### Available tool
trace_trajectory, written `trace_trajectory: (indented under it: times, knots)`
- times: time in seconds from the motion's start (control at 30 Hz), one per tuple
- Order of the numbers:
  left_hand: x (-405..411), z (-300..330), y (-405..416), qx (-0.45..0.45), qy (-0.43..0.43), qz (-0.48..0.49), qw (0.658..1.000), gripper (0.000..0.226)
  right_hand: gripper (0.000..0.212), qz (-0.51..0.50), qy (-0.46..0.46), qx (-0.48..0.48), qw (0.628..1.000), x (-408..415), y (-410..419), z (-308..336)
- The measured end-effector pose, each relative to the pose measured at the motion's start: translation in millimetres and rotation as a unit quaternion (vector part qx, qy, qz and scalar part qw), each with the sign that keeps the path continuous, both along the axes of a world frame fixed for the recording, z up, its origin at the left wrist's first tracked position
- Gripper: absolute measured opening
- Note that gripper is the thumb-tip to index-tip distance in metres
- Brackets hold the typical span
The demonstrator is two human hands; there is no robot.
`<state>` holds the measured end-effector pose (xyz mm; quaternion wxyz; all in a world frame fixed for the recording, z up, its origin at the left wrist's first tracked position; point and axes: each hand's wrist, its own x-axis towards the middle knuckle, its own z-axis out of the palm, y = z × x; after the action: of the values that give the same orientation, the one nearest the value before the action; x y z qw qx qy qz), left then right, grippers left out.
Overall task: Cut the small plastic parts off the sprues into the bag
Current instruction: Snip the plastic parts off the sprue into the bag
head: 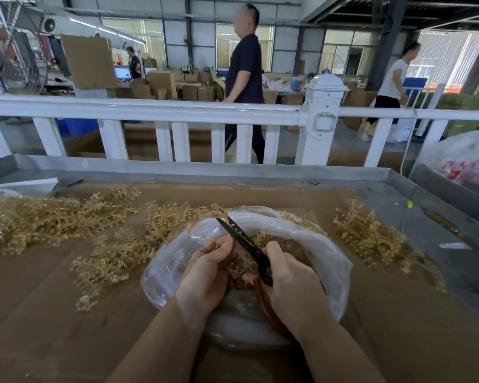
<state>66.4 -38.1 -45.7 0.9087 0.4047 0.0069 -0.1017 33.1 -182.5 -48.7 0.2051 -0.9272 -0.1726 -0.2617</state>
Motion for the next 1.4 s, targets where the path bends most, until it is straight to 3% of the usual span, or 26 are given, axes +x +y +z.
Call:
trace_trajectory:
  times: [0.33, 0.73, 1.07, 1.4]
  knots:
    - [-1.5, 3.0, -5.7, 0.011, 0.0, 0.046, 0.999, 0.002, 0.038, -0.023, -0.032, 0.023, 0.999, 2.7, -5.0, -2.2]
    - [-2.6, 4.4, -4.6, -0.015, 0.039, 0.096, 0.994, 0.02, 0.04, -0.019, -0.048, 0.017, 0.999, 0.9, -4.1, -2.1]
    - [-1.8, 2.0, -4.8, 0.038, 0.02, 0.114, 0.993, 0.013, 0.043, -0.022, -0.033, 0.009, 0.999, 1.9, -5.7, -5.7]
    - [2.1, 0.3, 2.6, -0.035, 0.068, 0.112, 0.991, 0.02, 0.04, -0.008, -0.021, 0.004, 1.0, -0.5, -4.4, -1.1]
